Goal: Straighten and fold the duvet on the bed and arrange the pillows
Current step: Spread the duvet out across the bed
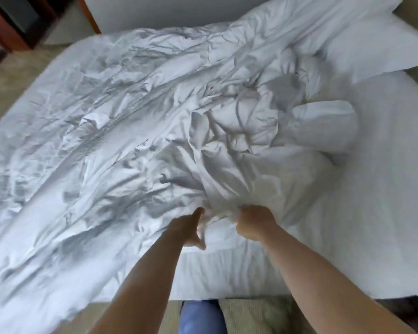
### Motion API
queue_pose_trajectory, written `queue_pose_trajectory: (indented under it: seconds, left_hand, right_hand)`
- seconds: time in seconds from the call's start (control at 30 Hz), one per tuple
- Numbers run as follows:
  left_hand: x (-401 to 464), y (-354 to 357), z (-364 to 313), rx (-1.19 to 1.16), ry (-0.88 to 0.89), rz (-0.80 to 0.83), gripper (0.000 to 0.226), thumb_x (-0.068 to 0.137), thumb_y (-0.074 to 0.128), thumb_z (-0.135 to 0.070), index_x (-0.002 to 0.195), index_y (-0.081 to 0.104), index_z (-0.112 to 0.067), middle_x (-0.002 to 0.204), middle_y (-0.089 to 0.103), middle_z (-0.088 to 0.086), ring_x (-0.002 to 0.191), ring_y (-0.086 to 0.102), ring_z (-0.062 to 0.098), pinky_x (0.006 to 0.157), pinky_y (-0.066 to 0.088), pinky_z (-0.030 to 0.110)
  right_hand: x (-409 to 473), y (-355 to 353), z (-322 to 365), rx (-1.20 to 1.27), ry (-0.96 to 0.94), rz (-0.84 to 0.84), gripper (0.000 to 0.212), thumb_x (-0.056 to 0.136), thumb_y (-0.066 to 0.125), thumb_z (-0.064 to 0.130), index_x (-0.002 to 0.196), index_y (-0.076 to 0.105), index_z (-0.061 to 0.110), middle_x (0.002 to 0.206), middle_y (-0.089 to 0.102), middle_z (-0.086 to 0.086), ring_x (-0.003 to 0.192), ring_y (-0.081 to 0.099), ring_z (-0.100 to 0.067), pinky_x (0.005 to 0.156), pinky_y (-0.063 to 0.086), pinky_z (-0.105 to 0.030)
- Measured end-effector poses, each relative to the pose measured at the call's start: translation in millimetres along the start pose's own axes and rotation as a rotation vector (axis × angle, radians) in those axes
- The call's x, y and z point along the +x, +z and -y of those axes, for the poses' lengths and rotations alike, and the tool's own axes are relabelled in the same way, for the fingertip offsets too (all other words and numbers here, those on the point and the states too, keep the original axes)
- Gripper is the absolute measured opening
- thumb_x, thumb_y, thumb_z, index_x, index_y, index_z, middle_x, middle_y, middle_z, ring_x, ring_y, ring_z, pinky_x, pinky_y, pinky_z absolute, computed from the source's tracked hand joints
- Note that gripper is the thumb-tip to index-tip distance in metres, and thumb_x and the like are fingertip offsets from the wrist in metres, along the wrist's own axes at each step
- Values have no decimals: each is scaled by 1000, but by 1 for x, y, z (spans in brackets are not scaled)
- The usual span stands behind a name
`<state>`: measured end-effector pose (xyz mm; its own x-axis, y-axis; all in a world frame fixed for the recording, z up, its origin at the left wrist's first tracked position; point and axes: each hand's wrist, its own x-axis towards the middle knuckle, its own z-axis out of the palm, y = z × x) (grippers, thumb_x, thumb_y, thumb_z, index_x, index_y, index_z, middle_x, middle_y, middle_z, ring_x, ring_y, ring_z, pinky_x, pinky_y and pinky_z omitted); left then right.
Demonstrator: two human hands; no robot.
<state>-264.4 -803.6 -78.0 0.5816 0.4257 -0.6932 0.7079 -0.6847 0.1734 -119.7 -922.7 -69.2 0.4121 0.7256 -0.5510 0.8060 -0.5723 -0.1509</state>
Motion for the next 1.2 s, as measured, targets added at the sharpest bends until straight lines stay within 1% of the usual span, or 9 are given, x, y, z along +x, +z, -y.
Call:
queue_pose_trajectory:
  seconds: [0.1, 0.23, 0.33, 0.47, 0.57, 0.77, 0.83, 0.93, 1.2]
  left_hand:
    - [-57, 27, -55, -27, 20, -29, 120, 61, 81, -48, 151, 5, -26, 147, 41, 4, 133, 42, 25, 105, 38, 37]
    - [-121, 45, -103, -1, -2, -88, 85, 83, 64, -31, 150, 13, -21, 145, 43, 7, 131, 44, 27, 101, 40, 34]
    - [-159, 58, -120, 69, 36, -50, 71, 85, 57, -19, 148, 25, -23, 143, 46, 3, 129, 46, 24, 97, 42, 32]
    - [-180, 74, -134, 82, 52, -18, 71, 86, 57, -20, 149, 24, -20, 144, 45, 6, 130, 45, 25, 100, 41, 32]
    - [-180, 80, -131, 74, 64, -55, 65, 89, 52, -23, 148, 25, -21, 144, 44, 6, 131, 45, 25, 103, 39, 32]
    - [-204, 96, -127, 32, 53, -141, 51, 90, 45, -20, 141, 40, -20, 136, 52, 5, 125, 50, 26, 99, 41, 32]
    - [-217, 99, -135, 34, 47, -137, 50, 90, 46, -21, 139, 42, -19, 135, 54, 5, 124, 51, 25, 99, 42, 32]
    - [-244, 104, -155, 43, 22, -142, 48, 91, 46, -22, 139, 44, -19, 134, 54, 4, 123, 51, 24, 97, 43, 32]
    - [-314, 170, -227, 121, -32, -196, 40, 92, 46, -19, 132, 49, -17, 128, 58, 3, 117, 55, 23, 94, 45, 32]
  right_hand:
    - [-70, -14, -20, 134, 33, -17, 36, 86, 45, 21, 117, 59, 11, 122, 61, -8, 115, 57, -27, 94, 45, -30]
    - [-155, -9, -41, 275, 16, -18, 25, 85, 45, 20, 105, 58, 12, 104, 61, -5, 100, 58, -25, 88, 49, -32]
    - [-195, 7, -56, 239, -37, 26, 20, 82, 46, 14, 101, 54, 14, 90, 53, 1, 92, 56, -21, 77, 47, -30]
    - [-217, 16, -64, 44, -68, 76, 58, 80, 60, 29, 132, 39, 18, 115, 58, -3, 103, 57, -24, 86, 50, -35]
    - [-219, 19, -61, -64, -86, 32, 73, 79, 66, 35, 139, 26, 20, 106, 60, -5, 92, 60, -25, 79, 53, -36]
    - [-239, 26, -53, -208, -158, -47, 35, 84, 51, 18, 119, 45, 18, 97, 55, -1, 78, 51, -20, 68, 44, -32]
    - [-255, 25, -55, -207, -168, -55, 28, 84, 51, 17, 112, 50, 18, 102, 58, 0, 80, 50, -19, 69, 42, -30]
    - [-285, 30, -66, -185, -173, -86, 18, 83, 51, 18, 101, 54, 19, 104, 62, -1, 89, 58, -21, 75, 49, -32]
    - [-382, 63, -116, -231, -233, -85, 30, 84, 50, 20, 113, 58, 16, 114, 60, -5, 100, 59, -24, 76, 46, -31]
